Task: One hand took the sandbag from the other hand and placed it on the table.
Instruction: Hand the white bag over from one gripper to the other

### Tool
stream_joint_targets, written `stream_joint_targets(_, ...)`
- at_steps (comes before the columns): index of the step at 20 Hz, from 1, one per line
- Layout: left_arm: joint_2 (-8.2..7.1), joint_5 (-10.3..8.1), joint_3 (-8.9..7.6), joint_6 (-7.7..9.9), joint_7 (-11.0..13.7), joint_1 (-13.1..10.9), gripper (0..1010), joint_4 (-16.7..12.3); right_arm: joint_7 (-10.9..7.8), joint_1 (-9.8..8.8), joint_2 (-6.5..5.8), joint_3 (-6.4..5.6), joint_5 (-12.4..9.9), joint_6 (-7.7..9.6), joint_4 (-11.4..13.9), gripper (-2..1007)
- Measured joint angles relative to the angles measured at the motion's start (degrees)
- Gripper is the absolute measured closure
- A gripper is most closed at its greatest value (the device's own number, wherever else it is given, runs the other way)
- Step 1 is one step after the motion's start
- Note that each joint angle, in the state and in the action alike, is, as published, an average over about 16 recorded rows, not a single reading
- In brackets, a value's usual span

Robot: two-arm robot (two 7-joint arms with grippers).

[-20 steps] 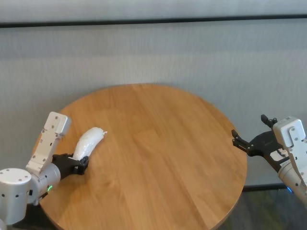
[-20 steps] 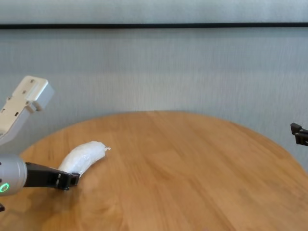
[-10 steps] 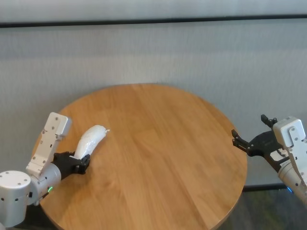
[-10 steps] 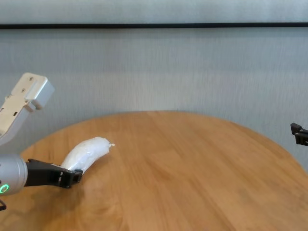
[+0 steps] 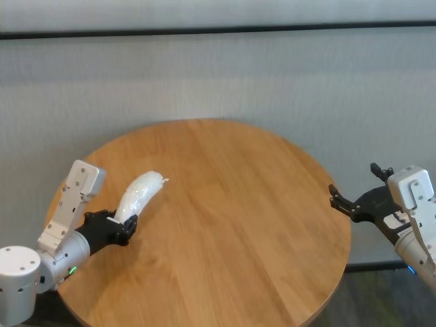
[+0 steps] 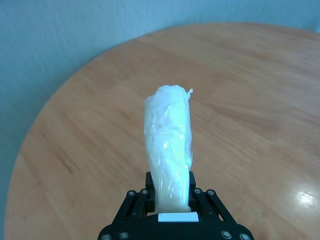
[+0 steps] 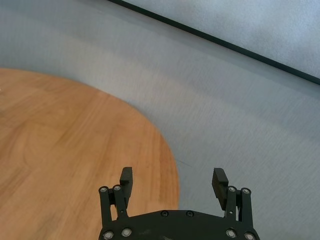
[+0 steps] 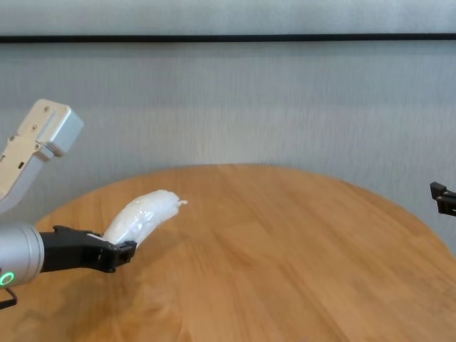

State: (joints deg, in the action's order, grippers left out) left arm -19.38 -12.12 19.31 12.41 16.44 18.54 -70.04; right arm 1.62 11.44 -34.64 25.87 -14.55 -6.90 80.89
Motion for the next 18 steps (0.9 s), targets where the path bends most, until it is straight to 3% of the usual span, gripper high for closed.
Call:
stream_joint_targets(9, -0.49, -0.13, -0.43, -5.18, 4.35, -0.72, 653, -0.54, 0.00, 0.00, 0.00, 0.00, 0.00, 0.00, 0.00, 5)
stream_joint_targets(18, -1.58, 0.50, 1.13, -6.35, 7.84, -0.68, 653, -2.68, 0.00, 0.00, 0.00, 0.00, 0.00, 0.00, 0.00, 5)
